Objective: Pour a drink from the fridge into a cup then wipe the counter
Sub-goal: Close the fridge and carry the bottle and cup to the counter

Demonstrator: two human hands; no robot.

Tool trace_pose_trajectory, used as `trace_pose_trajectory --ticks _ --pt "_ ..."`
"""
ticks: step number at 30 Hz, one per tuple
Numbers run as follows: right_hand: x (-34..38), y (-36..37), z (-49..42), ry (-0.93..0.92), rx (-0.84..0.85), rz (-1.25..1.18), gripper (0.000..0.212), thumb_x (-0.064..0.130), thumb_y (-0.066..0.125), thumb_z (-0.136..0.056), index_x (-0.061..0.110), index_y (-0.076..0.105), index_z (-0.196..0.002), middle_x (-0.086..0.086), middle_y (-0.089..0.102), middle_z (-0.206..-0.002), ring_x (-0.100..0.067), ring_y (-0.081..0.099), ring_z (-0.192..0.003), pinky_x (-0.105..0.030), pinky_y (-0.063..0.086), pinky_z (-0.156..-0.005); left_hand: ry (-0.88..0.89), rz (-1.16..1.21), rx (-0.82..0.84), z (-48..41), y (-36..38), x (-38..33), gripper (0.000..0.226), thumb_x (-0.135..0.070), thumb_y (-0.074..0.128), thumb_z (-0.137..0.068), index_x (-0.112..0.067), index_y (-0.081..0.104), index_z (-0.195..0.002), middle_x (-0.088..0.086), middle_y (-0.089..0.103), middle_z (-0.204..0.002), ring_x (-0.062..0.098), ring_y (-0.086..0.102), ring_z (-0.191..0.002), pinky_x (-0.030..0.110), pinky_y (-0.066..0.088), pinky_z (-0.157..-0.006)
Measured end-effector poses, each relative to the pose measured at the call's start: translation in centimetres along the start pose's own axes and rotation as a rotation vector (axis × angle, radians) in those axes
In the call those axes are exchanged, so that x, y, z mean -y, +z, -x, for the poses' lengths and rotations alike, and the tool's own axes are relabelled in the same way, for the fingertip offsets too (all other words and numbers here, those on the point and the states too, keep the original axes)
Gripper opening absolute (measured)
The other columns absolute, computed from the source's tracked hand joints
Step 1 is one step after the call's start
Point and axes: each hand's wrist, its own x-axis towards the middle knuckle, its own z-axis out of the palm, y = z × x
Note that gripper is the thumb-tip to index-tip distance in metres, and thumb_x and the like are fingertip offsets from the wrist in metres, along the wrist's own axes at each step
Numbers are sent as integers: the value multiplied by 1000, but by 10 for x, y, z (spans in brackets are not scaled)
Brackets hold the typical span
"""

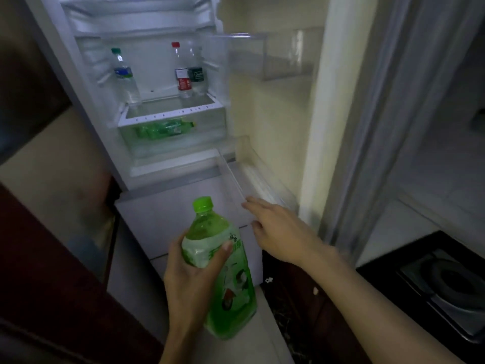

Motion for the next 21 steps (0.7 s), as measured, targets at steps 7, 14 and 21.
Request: trace_pose_trajectory --ticks 7,14,21 --pt "-8 -56 89 -24 -940 -227 35 -9 49 -83 1 64 -113 -12 55 -126 -20 49 -119 -17 34 -103 63 -52 22 54 24 -26 61 -38 87 -63 -31 59 -116 -14 70 -103 2 68 -91 34 59 -81" --pt "-49 -70 113 226 -953 -368 45 -6 53 -79 14 52 -119 -13 38 -141 -20 37 -131 -18 27 -105 108 -31 31 81 36 -43 70 -53 86 -58 -30 58 -118 -13 71 -104 5 70 -93 38 60 -81" --pt "-47 -51 101 241 -896 -514 38 1 57 -88 27 41 -110 0 51 -114 -20 51 -110 -44 46 -94 98 -36 35 97 35 -46 61 -43 86 -63 -32 59 -116 -13 70 -102 5 70 -91 40 61 -79"
